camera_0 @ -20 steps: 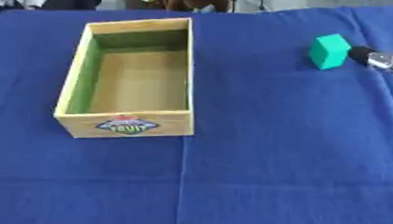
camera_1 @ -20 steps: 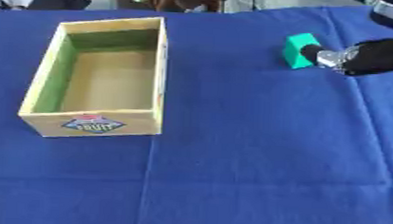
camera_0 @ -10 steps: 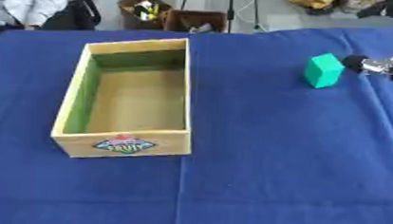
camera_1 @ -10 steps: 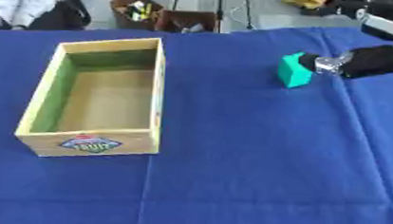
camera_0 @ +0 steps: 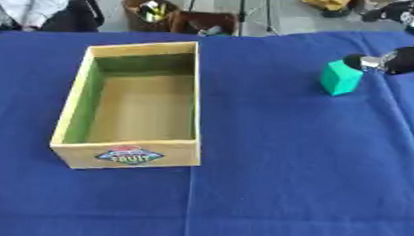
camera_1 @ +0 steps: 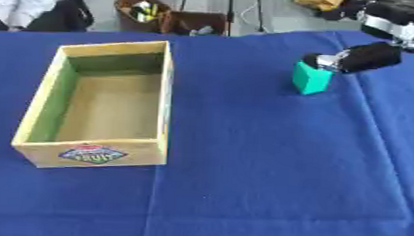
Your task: Pick up objects on the table and place them in the box.
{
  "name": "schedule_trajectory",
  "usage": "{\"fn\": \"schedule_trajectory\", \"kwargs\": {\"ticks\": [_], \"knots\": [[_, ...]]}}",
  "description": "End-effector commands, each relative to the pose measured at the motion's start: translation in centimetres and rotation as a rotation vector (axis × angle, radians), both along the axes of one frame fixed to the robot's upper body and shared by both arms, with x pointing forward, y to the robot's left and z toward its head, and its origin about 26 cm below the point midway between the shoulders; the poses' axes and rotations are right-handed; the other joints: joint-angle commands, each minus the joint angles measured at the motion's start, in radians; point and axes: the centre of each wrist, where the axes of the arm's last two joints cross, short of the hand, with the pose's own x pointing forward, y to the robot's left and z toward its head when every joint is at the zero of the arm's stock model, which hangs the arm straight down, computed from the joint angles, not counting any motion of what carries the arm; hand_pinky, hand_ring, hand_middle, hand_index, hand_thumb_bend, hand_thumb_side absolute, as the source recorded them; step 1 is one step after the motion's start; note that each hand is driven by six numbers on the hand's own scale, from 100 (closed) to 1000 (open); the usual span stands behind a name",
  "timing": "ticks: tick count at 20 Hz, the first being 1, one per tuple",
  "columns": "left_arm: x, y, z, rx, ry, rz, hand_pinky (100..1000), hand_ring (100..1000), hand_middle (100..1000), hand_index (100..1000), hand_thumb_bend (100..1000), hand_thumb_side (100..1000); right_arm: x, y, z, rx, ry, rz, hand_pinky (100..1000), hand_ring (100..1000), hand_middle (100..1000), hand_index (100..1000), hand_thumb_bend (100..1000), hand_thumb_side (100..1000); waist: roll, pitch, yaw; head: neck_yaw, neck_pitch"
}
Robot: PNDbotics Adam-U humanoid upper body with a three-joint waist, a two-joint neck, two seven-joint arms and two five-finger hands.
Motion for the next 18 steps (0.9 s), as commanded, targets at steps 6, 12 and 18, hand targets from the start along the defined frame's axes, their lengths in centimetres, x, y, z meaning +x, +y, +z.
{"fn": "schedule_trajectory", "kwargs": {"ticks": [6,12,18], "knots": [[-0.2,-0.2,1.1,0.027,-0.033,-0.013,610,732,815,899,100,1000,1.2,-1.1,0.6,0.006,-0.044,-0.111,921,969,854,965,468,910,-0.005,-0.008,0.003,-0.005,-0.010],[-0.2,-0.2,1.1,0.025,-0.036,-0.012,610,732,814,896,100,1000,1.7,-1.6,-0.4,-0.009,-0.080,-0.234,924,985,832,949,521,932,-0.004,-0.005,0.005,-0.006,-0.004],[-0.1,-0.3,1.2,0.024,-0.043,-0.018,611,730,813,893,100,1000,1.9,-1.1,-1.0,-0.023,-0.063,-0.322,924,989,844,947,511,920,-0.005,-0.009,0.002,-0.004,-0.002]]}}
